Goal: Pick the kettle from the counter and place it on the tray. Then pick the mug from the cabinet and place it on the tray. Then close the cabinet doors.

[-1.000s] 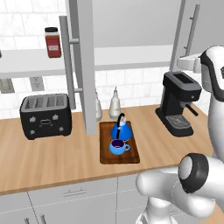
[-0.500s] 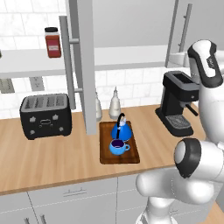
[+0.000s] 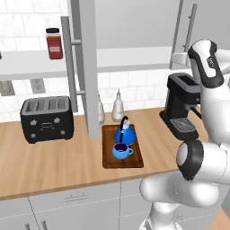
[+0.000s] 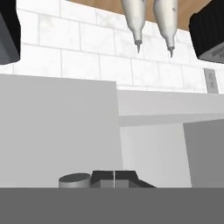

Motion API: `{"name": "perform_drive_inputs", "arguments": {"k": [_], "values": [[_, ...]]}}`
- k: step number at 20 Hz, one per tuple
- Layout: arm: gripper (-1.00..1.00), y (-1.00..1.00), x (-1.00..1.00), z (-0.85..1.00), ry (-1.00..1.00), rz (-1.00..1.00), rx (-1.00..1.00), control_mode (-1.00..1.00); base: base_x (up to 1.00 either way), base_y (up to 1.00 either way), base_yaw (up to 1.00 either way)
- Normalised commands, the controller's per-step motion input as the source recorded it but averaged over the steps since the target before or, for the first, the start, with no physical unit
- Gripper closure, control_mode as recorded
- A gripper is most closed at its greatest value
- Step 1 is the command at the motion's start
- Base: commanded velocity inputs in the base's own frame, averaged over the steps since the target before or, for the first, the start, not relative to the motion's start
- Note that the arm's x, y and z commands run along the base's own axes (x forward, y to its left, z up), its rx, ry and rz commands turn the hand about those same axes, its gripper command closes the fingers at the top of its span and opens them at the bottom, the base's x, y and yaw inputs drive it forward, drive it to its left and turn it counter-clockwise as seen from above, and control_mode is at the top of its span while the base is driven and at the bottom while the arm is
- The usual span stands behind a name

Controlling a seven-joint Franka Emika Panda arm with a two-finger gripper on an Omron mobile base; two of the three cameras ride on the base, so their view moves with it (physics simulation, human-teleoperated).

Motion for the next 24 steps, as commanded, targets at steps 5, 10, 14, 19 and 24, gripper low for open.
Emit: {"name": "perform_drive_inputs", "arguments": {"k": [5, 10, 14, 19, 24], "values": [[1.0, 0.21, 0.58, -0.13, 0.03, -0.05, 0.0, -1.0, 0.0, 0.0, 0.0], [1.0, 0.25, 0.4, -0.13, 0.03, -0.05, 0.0, -1.0, 0.0, 0.0, 0.0], [1.0, 0.21, 0.4, -0.14, 0.02, -0.04, 0.0, -1.0, 0.0, 0.0, 0.0], [1.0, 0.26, 0.65, -0.17, 0.04, -0.01, 0.0, -1.0, 0.0, 0.0, 0.0], [1.0, 0.51, 0.84, -0.28, 0.05, -0.05, 0.0, -1.0, 0.0, 0.0, 0.0]]}}
